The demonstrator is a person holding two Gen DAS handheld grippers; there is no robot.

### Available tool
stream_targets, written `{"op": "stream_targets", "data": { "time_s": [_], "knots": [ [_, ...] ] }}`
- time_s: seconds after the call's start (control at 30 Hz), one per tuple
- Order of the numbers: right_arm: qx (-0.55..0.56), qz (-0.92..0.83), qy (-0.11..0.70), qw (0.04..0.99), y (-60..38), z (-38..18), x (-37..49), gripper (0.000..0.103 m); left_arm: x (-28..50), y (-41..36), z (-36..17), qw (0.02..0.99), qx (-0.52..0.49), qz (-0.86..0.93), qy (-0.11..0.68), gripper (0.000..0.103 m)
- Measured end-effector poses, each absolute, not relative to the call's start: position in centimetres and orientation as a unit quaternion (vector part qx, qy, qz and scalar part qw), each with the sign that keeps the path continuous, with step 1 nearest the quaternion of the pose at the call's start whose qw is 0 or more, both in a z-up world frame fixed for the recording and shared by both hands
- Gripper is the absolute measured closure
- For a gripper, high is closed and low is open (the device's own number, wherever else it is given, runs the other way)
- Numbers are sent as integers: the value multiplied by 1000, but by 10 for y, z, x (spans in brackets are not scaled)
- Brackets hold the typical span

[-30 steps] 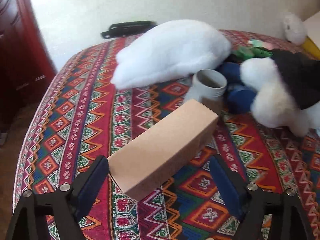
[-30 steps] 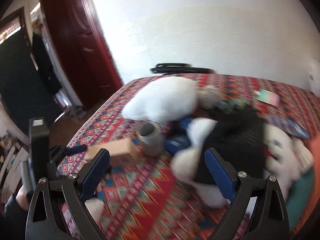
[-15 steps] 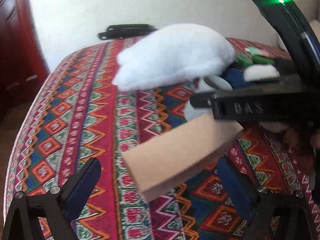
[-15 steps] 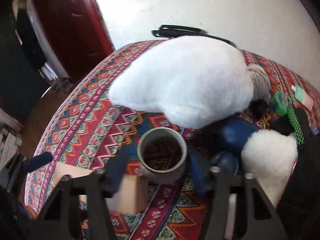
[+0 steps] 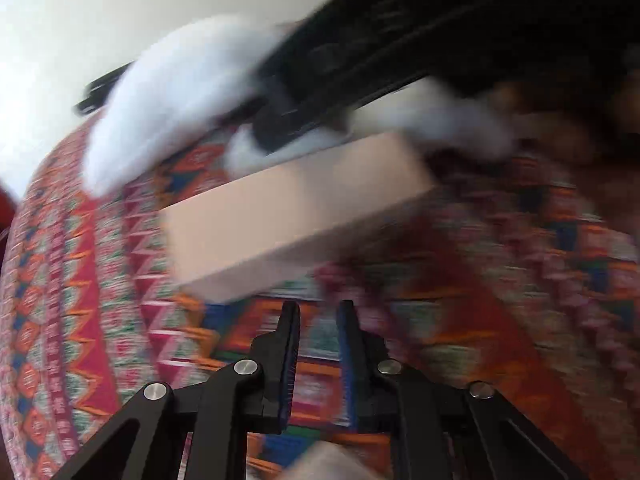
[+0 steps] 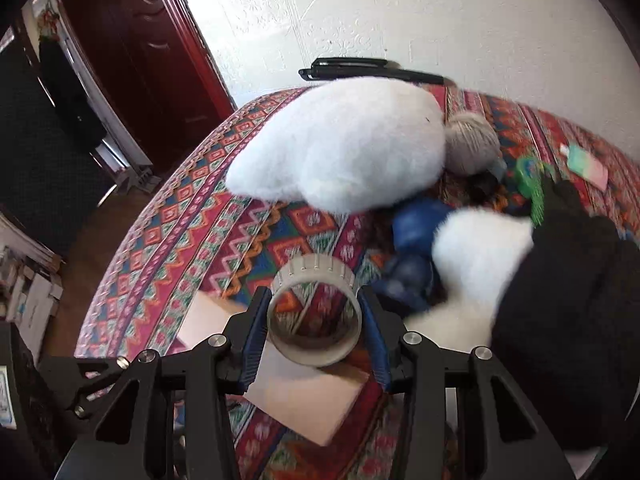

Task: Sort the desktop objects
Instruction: 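Grasp the tan cardboard box with the left gripper while the right grasps the silver cup, then carry the cardboard box and silver cup over the shoebox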

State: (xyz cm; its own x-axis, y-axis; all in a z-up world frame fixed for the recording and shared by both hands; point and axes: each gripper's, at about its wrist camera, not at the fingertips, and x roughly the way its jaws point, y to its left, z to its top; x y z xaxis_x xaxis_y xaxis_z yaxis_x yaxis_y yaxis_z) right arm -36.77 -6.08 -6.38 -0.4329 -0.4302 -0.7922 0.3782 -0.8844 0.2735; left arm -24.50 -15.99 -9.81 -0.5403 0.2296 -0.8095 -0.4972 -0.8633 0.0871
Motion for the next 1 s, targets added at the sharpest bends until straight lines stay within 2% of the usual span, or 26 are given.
{"op": "stream_targets", "data": {
  "time_s": [0.03, 0.07, 0.1, 0.27, 0.37, 0.63, 0.67, 0.73, 0.77, 1.0],
  "knots": [
    [484, -840, -41, 243, -56, -65, -365, 57, -242, -157, -97, 212, -430, 864, 154, 68],
    [493, -831, -58, 249, -51, -67, -362, 58, -240, -157, -95, 205, -430, 867, 146, 45],
    [503, -823, -75, 255, -45, -69, -359, 58, -239, -158, -93, 193, -429, 872, 136, 28],
    [544, -775, -141, 288, -30, -80, -340, 59, -241, -187, -72, 206, -423, 883, 1, 19],
    [557, -756, -174, 297, -25, -86, -328, 60, -246, -206, -66, 193, -421, 884, -67, 9],
    [508, -816, -133, 241, 26, -49, -292, 60, -267, -180, -96, 115, -493, 862, -42, 9],
    [498, -823, -130, 239, 36, -44, -283, 60, -269, -174, -100, 105, -503, 857, -32, 14],
    [477, -839, -121, 232, 56, -33, -262, 60, -271, -164, -105, 89, -520, 849, -14, 43],
    [467, -846, -118, 228, 66, -28, -253, 60, -272, -162, -108, 78, -528, 846, -8, 65],
    [446, -863, -149, 186, 128, -34, -222, 60, -257, -161, -85, 72, -529, 845, -34, 66]
  ]
}}
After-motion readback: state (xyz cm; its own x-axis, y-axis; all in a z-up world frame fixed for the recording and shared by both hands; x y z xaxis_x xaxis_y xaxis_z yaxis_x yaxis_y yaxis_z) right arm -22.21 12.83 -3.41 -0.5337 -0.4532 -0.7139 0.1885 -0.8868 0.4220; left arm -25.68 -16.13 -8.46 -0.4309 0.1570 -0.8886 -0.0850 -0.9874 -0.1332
